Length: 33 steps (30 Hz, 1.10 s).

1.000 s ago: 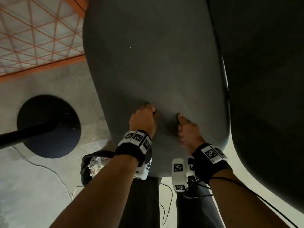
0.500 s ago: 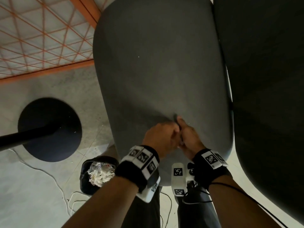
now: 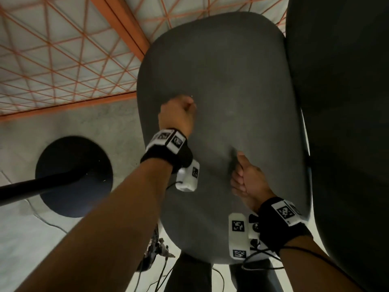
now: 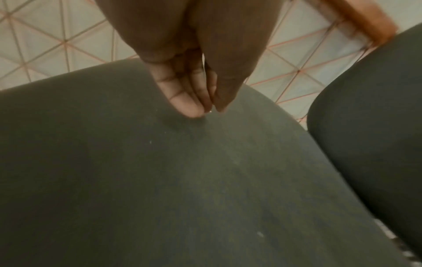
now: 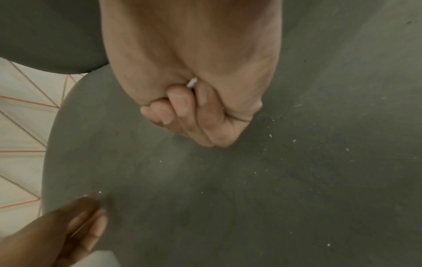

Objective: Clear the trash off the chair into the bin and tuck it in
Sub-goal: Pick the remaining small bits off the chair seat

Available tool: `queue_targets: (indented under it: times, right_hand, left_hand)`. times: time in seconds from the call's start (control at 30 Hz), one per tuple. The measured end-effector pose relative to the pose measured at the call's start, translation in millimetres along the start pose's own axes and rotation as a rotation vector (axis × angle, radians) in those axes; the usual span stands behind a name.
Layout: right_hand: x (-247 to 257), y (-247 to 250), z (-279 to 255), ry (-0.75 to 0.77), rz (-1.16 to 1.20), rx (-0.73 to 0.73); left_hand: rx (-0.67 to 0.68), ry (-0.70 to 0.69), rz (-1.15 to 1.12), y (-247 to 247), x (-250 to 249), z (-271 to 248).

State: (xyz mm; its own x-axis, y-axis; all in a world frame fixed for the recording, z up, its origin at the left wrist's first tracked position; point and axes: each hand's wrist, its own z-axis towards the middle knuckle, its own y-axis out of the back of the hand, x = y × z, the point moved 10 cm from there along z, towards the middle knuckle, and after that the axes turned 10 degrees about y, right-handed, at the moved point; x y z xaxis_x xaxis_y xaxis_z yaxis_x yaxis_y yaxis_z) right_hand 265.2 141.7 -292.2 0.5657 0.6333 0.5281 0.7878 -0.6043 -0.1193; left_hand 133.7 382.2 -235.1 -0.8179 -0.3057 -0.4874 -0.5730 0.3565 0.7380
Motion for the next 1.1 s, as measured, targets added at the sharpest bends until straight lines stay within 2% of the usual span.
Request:
queue_targets:
  times: [0.1,0.33,0.47,0.53,0.63,0.7,0.73,0.8,0.93,1.03,1.1]
  right_hand:
    - [3.4,0.8,4.6,0.004,0.010,-0.005]
    - [10.2,0.5,14.1,-0.002,0.011,-0.014]
    - [12.8,0.7,15.6,-0.009,-0.009,-0.034]
    - [18.4,1.7,15.2,0.008,-0.033,-0.046]
    - [17.8,-1.1,14.1,-0.004,-0.094,-0.035]
    - [8.2,-7.7,11.2,-0.034,-0.099,0.007]
    - [4.3,-11.6,6.9,-0.053,-0.081,0.027]
    - [-10.5,-17.6,-3.7,-0.100,-0.073,0.067]
    - [-46.0,-19.5,-39.4,-0.216,-0.132,0.120]
    - [-65.1,-14.8,-68.7,-0.278,-0.165,0.121]
    - [-75.2,-18.6,-86.8,-0.303,-0.202,0.171]
  left_hand:
    - [-0.007,0.012,0.109,-2.6,-10.4,25.2]
    - [0.029,-0.038,0.379,-18.6,-24.4,35.8]
    - [0.118,0.038,0.304,-28.4,-20.8,23.8]
    - [0.188,0.022,0.233,-34.3,-17.1,-0.4]
    - [0.295,-0.199,0.087,-37.7,-28.7,-73.6]
    - [0.397,-0.257,0.037,-41.7,-30.3,-133.2]
    - [0.438,-0.231,0.064,-43.9,-25.7,-160.3]
    - [0.414,-0.152,0.113,-42.6,-8.4,-200.2]
    - [0.307,-0.020,0.125,-37.6,28.3,-234.8]
    - [0.323,0.079,0.081,-35.7,54.9,-260.6]
    - [0.309,0.115,0.031,-27.7,71.8,-281.3]
